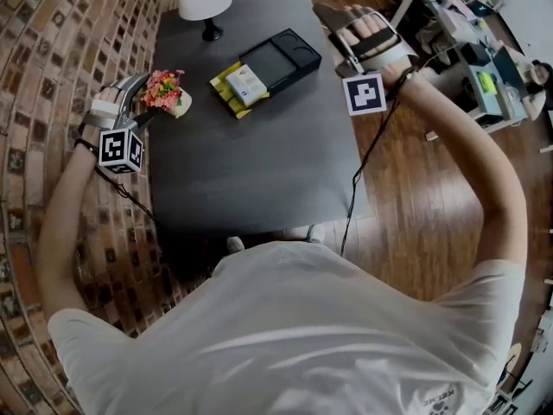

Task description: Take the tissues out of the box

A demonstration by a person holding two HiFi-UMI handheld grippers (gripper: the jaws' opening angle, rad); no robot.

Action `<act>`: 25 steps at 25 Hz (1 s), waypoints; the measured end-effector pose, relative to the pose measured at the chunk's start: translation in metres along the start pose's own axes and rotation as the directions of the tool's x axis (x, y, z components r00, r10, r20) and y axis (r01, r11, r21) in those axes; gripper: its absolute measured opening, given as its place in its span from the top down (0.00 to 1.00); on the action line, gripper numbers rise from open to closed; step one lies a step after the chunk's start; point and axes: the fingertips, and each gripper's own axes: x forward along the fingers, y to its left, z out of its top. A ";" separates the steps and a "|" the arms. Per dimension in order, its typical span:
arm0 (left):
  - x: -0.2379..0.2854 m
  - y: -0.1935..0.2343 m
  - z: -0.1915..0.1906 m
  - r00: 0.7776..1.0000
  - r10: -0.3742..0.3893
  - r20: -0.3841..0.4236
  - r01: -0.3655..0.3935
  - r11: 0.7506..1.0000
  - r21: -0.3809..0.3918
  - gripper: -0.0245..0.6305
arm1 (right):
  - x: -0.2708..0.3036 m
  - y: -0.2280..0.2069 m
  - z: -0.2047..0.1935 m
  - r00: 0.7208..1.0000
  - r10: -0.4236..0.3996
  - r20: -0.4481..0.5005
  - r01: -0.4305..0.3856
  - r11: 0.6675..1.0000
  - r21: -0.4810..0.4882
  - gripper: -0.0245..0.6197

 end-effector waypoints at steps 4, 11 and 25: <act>0.015 -0.013 -0.001 0.999 -0.050 0.017 0.051 0.993 -0.109 0.21 | 0.005 0.024 0.011 0.998 0.056 0.028 -0.057 0.996 0.066 0.25; 0.045 -0.054 0.002 0.987 -0.142 0.073 0.157 0.941 -0.301 0.19 | -0.001 0.071 0.028 0.970 0.220 0.104 -0.241 0.929 0.279 0.25; 0.151 -0.081 0.059 0.914 -0.261 0.312 0.387 0.792 -0.473 0.14 | -0.001 0.159 0.085 0.902 0.395 0.175 -0.423 0.721 0.548 0.21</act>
